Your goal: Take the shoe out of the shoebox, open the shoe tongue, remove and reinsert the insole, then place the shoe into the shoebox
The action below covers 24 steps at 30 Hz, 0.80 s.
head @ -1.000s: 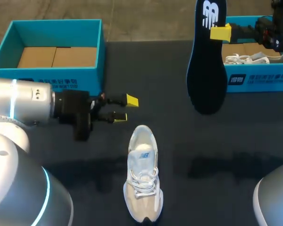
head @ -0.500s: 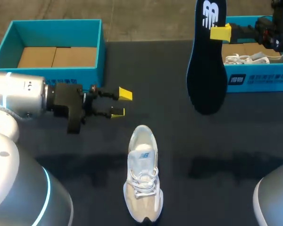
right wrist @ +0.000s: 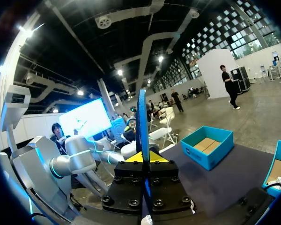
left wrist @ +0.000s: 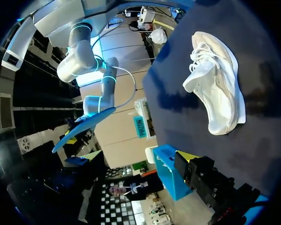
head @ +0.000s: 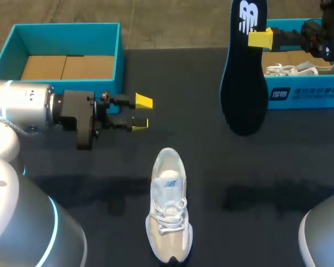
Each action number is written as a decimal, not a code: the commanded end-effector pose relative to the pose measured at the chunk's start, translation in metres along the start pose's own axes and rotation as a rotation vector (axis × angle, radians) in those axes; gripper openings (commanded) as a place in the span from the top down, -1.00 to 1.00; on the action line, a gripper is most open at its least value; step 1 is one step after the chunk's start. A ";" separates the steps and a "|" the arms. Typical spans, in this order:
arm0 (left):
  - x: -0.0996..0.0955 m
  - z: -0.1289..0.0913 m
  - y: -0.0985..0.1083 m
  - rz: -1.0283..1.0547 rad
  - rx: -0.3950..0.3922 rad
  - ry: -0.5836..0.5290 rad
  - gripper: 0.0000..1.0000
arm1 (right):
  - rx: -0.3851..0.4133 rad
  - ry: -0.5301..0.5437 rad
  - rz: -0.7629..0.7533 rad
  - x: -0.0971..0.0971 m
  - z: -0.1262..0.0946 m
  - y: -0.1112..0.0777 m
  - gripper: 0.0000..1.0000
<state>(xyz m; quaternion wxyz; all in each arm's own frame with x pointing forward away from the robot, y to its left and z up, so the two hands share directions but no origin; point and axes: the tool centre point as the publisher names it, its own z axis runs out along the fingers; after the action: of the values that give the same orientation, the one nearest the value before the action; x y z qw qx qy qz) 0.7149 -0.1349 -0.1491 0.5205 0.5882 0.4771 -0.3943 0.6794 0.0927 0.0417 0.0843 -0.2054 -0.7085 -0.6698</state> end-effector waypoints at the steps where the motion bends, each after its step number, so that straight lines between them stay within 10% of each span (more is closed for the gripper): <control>1: -0.002 0.007 0.005 0.008 0.013 -0.022 -1.00 | 0.003 0.001 0.001 -0.002 0.004 0.002 1.00; 24: -0.015 0.010 0.016 -0.005 0.023 -0.124 -1.00 | 0.003 0.001 0.001 -0.002 0.004 0.002 1.00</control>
<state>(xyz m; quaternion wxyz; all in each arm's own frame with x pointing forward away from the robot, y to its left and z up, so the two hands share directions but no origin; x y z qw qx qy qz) 0.7250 -0.1483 -0.1294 0.5396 0.5675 0.4455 -0.4340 0.6795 0.0927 0.0417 0.0843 -0.2055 -0.7085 -0.6698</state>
